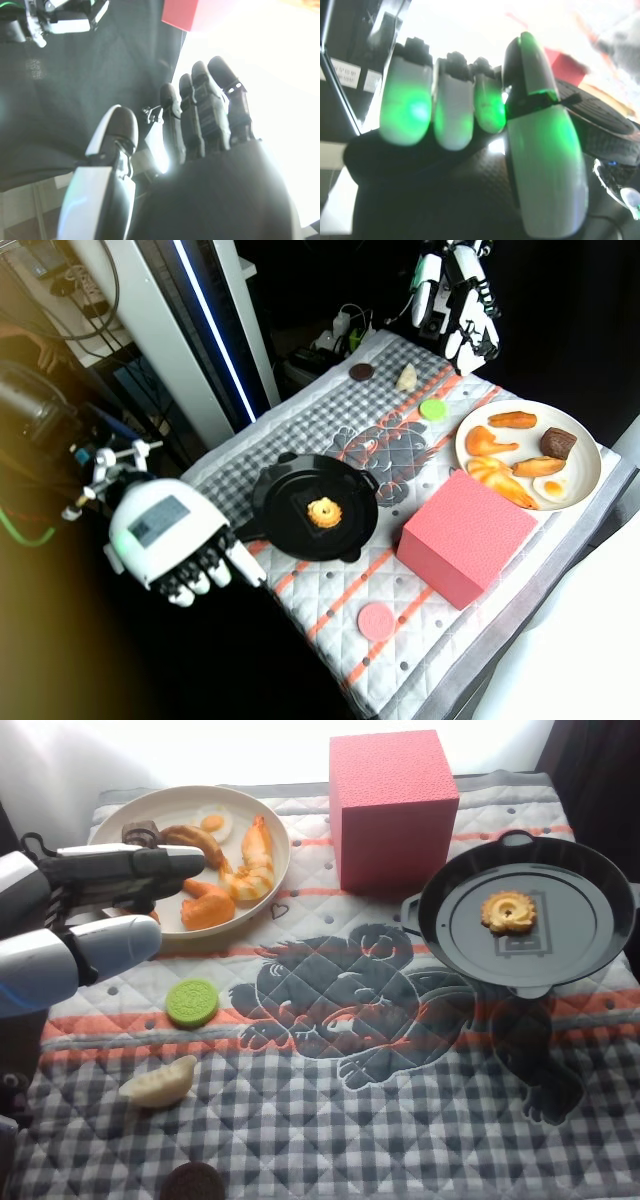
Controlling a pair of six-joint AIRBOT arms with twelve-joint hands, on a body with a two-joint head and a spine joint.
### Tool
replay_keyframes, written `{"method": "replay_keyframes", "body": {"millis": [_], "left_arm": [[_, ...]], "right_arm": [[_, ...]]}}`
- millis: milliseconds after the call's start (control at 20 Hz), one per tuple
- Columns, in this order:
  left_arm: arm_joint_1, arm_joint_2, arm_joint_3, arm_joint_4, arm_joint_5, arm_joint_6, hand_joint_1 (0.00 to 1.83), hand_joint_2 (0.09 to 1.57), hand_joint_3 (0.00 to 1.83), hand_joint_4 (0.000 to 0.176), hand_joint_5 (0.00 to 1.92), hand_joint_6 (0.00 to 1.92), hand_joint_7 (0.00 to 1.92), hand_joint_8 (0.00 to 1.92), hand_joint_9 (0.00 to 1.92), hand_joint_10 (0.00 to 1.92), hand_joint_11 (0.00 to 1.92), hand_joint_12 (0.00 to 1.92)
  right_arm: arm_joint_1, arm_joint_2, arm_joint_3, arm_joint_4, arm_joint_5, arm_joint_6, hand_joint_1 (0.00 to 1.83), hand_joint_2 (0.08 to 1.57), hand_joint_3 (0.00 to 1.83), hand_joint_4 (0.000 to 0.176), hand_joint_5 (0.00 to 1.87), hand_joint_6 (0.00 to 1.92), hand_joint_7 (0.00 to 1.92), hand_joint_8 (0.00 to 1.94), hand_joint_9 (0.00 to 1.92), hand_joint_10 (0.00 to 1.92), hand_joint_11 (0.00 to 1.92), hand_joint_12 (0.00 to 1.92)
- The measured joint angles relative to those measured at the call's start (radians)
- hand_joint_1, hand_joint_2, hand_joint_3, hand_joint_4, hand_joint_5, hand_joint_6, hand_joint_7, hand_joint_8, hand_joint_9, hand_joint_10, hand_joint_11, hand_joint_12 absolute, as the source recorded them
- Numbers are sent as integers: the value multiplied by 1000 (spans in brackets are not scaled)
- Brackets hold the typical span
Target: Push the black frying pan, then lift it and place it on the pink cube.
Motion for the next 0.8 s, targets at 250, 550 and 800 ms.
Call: {"method": "replay_keyframes", "body": {"millis": [250, 550, 800], "left_arm": [[3, 0, -2, 1, -10, 0, 655, 1332, 0, 0, 513, 2, 410, 2, 425, 7, 0, 1245], [13, 0, -4, -17, -25, 1, 677, 1326, 0, 0, 513, 3, 405, 4, 408, 4, 0, 1175], [13, -2, -4, -15, -26, 1, 651, 1332, 2, 0, 506, 2, 411, 3, 422, 8, 0, 1199]], "right_arm": [[-22, 23, -27, -47, 97, 89, 1374, 1354, 0, 0, 1256, 1921, 1564, 1941, 1692, 1921, 1686, 1921], [-13, 64, -34, -80, 147, 91, 1326, 1351, 0, 0, 1169, 1921, 1501, 1941, 1660, 1921, 1672, 1921], [88, 41, 42, -84, 83, 91, 1409, 1336, 0, 0, 1234, 1921, 1467, 1941, 1633, 1921, 1661, 1921]]}}
